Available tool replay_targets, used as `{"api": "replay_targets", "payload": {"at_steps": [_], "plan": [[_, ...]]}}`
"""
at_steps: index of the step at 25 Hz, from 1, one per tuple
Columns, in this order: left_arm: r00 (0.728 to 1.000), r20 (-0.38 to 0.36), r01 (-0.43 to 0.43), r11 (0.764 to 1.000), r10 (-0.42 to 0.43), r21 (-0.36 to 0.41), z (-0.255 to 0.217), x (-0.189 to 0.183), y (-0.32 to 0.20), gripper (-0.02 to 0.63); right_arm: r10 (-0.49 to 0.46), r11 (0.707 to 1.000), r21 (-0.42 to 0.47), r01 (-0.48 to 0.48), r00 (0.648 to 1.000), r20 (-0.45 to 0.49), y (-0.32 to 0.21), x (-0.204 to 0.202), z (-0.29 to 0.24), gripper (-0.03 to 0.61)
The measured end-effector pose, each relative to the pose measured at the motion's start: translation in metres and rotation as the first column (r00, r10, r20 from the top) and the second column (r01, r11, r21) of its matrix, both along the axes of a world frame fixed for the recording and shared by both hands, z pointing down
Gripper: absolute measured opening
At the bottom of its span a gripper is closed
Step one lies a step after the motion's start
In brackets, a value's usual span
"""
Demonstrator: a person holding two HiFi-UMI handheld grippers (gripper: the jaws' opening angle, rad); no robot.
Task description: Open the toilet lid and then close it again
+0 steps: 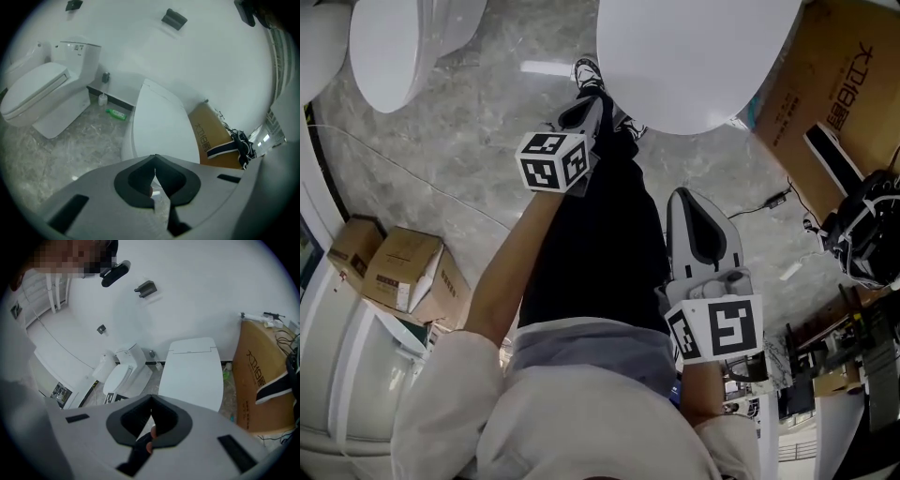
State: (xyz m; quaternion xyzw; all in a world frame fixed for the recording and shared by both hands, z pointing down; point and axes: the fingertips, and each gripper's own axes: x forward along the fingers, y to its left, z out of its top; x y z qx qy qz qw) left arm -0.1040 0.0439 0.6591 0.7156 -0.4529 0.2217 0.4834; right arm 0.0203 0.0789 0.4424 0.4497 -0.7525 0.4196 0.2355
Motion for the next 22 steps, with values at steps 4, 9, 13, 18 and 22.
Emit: {"api": "replay_targets", "payload": {"at_steps": [4, 9, 13, 18, 22], "plan": [[0.998, -0.048, 0.027, 0.998, -0.030, -0.060, 0.025, 0.000, 0.001, 0.008, 0.004, 1.000, -0.025, -0.004, 1.000, -0.005, -0.003, -0.003, 0.012, 0.011], [0.993, -0.106, 0.036, 0.992, -0.050, -0.124, 0.050, 0.001, -0.003, 0.077, 0.006, 0.999, -0.047, -0.006, 1.000, -0.005, -0.007, -0.009, 0.020, 0.009], [0.989, -0.128, 0.046, 0.985, -0.067, -0.164, 0.069, 0.002, -0.006, 0.078, 0.006, 0.998, -0.060, -0.006, 1.000, -0.015, -0.009, -0.011, 0.024, 0.010], [0.980, -0.166, 0.070, 0.973, -0.108, -0.218, 0.082, 0.009, -0.006, 0.083, -0.008, 0.997, -0.071, 0.006, 0.999, -0.032, -0.010, -0.012, 0.026, 0.009], [0.977, -0.185, 0.061, 0.973, -0.104, -0.223, 0.083, 0.016, -0.010, 0.083, -0.001, 0.997, -0.078, -0.002, 0.999, -0.039, -0.011, -0.012, 0.027, 0.010]]}}
